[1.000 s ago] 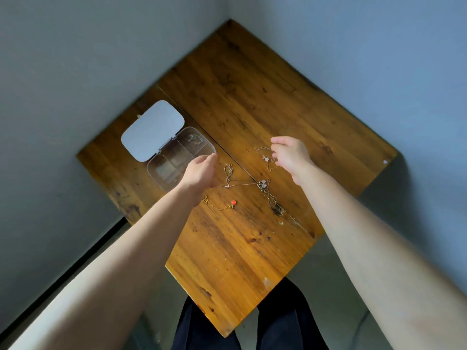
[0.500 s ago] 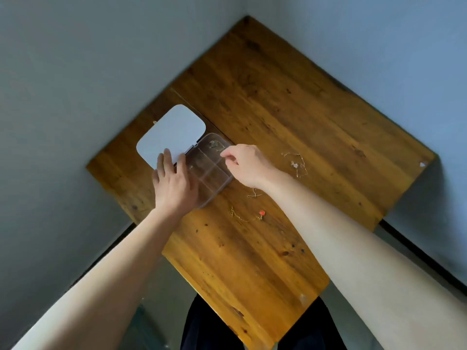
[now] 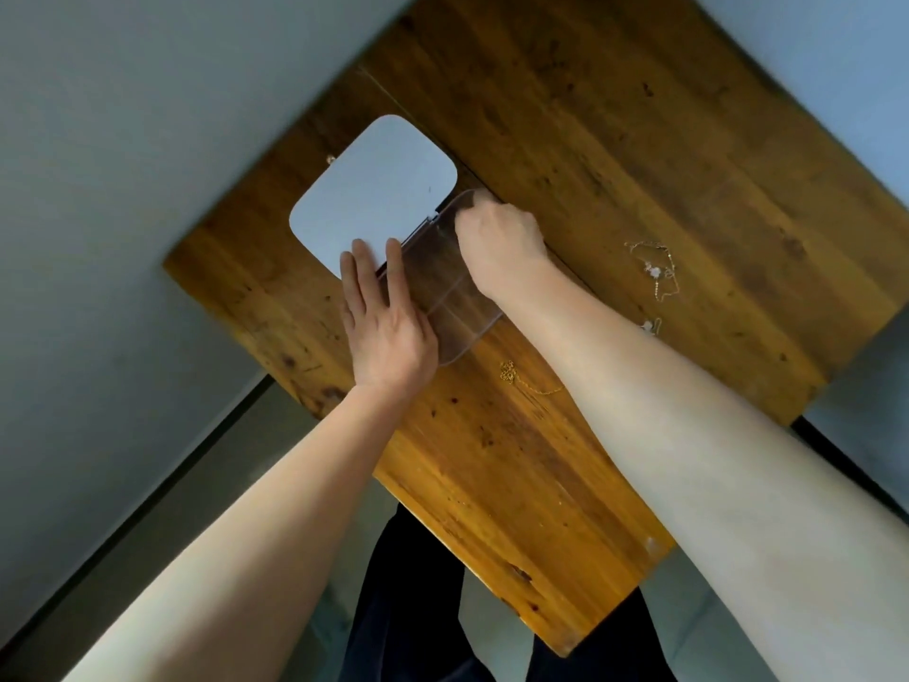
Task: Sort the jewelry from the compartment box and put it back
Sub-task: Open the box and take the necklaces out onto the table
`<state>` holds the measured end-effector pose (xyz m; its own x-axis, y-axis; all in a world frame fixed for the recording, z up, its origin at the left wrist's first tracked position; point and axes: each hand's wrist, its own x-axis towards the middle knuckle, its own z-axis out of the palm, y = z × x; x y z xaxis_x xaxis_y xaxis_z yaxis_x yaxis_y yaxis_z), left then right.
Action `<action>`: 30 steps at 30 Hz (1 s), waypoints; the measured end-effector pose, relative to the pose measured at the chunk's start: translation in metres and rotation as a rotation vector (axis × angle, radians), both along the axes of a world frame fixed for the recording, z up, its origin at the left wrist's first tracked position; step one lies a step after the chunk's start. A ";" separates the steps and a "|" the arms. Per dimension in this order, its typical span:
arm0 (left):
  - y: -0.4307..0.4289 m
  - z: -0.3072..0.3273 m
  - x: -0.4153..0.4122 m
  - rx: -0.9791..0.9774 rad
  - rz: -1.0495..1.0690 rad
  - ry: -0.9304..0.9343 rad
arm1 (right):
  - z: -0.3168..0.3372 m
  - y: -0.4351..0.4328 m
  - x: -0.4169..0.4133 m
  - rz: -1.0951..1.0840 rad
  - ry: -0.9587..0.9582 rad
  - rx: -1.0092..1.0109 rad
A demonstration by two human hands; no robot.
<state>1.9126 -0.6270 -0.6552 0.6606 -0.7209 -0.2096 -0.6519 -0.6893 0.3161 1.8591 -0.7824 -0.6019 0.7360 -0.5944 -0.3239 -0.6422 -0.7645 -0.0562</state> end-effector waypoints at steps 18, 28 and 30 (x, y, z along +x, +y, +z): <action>-0.005 0.005 -0.002 0.019 0.035 0.004 | -0.002 -0.016 -0.021 -0.119 -0.281 0.356; -0.006 0.010 -0.004 0.078 0.040 -0.011 | 0.023 -0.022 -0.073 -0.895 -0.966 0.965; -0.006 0.008 -0.004 0.093 0.035 -0.024 | 0.033 -0.026 -0.082 -0.972 -1.042 1.027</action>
<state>1.9089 -0.6328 -0.6476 0.6904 -0.6758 -0.2581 -0.6339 -0.7370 0.2345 1.7774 -0.8084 -0.5693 0.3965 -0.7805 -0.4833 -0.1886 0.4460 -0.8749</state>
